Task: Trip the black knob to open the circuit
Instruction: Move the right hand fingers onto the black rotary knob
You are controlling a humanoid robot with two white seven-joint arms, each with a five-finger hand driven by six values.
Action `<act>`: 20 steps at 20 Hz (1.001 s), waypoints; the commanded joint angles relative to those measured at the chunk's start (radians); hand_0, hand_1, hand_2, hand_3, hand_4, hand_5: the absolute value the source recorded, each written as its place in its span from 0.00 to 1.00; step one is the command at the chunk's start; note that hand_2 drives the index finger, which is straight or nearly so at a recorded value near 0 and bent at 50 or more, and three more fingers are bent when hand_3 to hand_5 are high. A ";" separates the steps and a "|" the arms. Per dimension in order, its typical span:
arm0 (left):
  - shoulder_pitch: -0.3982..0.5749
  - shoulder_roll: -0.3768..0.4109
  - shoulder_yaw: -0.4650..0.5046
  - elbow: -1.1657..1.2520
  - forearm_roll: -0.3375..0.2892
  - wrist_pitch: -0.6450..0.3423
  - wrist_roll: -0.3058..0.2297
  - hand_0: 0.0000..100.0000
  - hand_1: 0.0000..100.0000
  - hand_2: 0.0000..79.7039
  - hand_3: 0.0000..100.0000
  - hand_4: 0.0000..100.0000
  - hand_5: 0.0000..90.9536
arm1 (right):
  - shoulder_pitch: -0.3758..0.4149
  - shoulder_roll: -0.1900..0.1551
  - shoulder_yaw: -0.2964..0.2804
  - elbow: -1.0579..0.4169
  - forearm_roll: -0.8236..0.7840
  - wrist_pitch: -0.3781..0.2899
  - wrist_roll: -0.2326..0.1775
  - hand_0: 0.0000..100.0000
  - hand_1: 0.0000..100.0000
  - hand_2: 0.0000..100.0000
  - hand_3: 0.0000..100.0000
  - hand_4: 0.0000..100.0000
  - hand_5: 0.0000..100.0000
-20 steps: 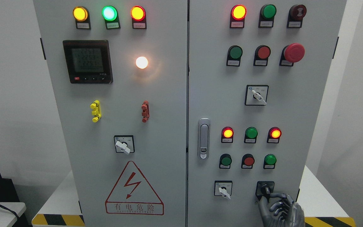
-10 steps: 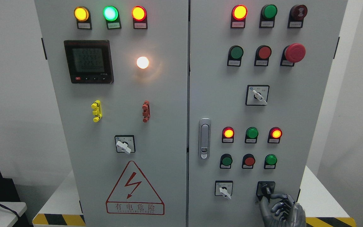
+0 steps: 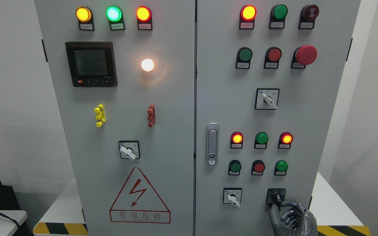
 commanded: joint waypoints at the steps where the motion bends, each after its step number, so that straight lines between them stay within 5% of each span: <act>1: -0.008 0.000 0.000 0.000 -0.032 0.001 0.000 0.12 0.39 0.00 0.00 0.00 0.00 | 0.000 0.000 -0.017 -0.001 0.000 0.000 0.004 0.50 0.81 0.55 0.90 0.94 0.98; 20: -0.008 0.000 0.000 0.000 -0.032 0.001 0.000 0.12 0.39 0.00 0.00 0.00 0.00 | 0.000 0.000 -0.016 0.003 -0.012 -0.002 0.004 0.51 0.81 0.59 0.93 0.96 0.98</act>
